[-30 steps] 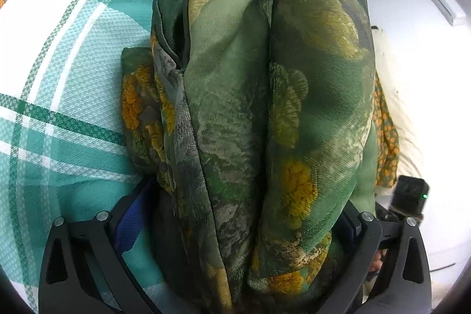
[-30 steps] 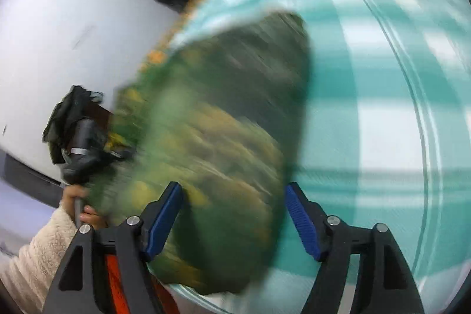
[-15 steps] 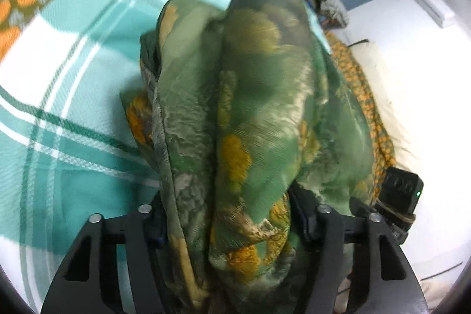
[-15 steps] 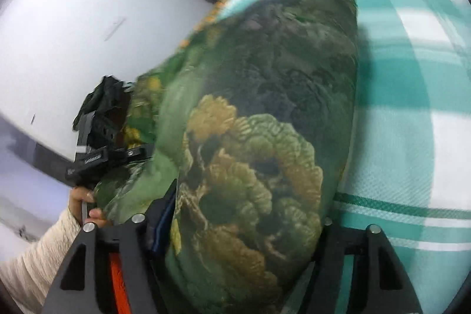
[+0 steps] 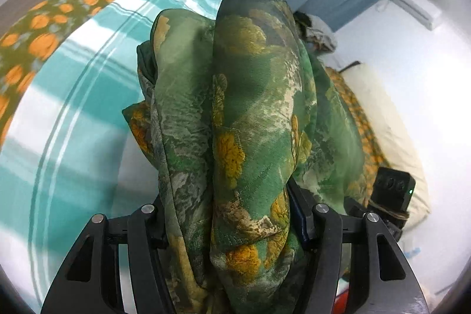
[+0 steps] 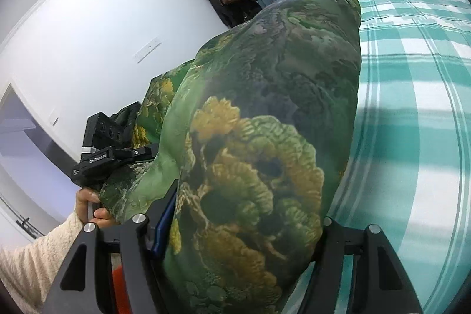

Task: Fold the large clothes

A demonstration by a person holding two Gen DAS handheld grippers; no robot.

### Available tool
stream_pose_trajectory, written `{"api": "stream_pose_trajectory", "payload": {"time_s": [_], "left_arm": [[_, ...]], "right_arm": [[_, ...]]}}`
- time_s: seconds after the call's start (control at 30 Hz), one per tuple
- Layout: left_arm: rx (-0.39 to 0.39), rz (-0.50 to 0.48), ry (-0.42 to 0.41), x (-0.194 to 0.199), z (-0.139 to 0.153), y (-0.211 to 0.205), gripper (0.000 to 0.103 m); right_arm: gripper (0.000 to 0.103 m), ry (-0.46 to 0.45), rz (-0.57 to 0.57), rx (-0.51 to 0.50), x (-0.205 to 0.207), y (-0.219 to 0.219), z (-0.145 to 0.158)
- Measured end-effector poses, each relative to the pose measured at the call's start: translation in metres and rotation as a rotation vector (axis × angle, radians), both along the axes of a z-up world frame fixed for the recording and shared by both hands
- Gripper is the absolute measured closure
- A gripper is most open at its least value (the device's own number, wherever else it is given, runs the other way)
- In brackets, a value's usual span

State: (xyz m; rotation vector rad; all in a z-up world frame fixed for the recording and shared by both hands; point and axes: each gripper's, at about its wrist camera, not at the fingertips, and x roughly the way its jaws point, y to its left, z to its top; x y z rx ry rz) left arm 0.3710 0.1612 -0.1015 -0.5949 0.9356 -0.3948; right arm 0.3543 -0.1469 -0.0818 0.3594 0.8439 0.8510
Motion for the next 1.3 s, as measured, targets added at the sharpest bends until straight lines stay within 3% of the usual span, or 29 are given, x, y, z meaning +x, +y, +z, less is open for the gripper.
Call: {"api": "stream_pose_trajectory", "payload": {"time_s": [0.13, 0.2, 0.27, 0.33, 0.4, 0.47, 0.6, 0.7, 0.87, 1.0, 1.3], "left_arm": [[0.055, 0.013, 0.086, 0.054, -0.045, -0.013, 0.032], [0.063, 0.029, 0.123, 0.062, -0.070, -0.017, 0.015], [0.043, 0.039, 0.104, 0.055, -0.078, -0.017, 0.002], [0.042, 0.038, 0.082, 0.042, -0.073, -0.014, 0.001], [0.125, 0.041, 0.044, 0.022, -0.055, -0.015, 0.002], [0.232, 0.070, -0.021, 0.002, -0.034, -0.015, 0.002], [0.515, 0.137, -0.167, -0.048, 0.013, -0.046, 0.001], [0.660, 0.161, -0.247, -0.085, 0.027, -0.067, 0.001], [0.660, 0.118, -0.232, -0.133, 0.046, -0.098, 0.001], [0.713, 0.151, -0.278, -0.180, 0.060, -0.127, 0.001], [0.763, 0.215, -0.335, -0.230, 0.086, -0.171, 0.001]], "right_arm": [[0.035, 0.102, -0.029, 0.003, 0.062, -0.007, -0.045], [0.028, 0.232, -0.060, 0.007, 0.082, -0.015, -0.083], [0.019, 0.311, -0.086, 0.043, 0.084, -0.023, -0.106], [0.016, 0.277, -0.099, 0.074, 0.072, -0.032, -0.104], [0.011, 0.245, -0.144, 0.027, 0.055, -0.039, -0.090], [0.011, 0.146, -0.212, -0.082, 0.035, -0.048, -0.066], [0.011, -0.110, -0.393, -0.398, -0.034, -0.046, 0.002], [0.011, -0.222, -0.479, -0.548, -0.076, -0.045, 0.021], [0.011, -0.281, -0.541, -0.658, -0.131, -0.038, 0.050], [0.011, -0.312, -0.525, -0.636, -0.163, -0.045, 0.064], [0.011, -0.328, -0.555, -0.647, -0.233, -0.067, 0.080]]}}
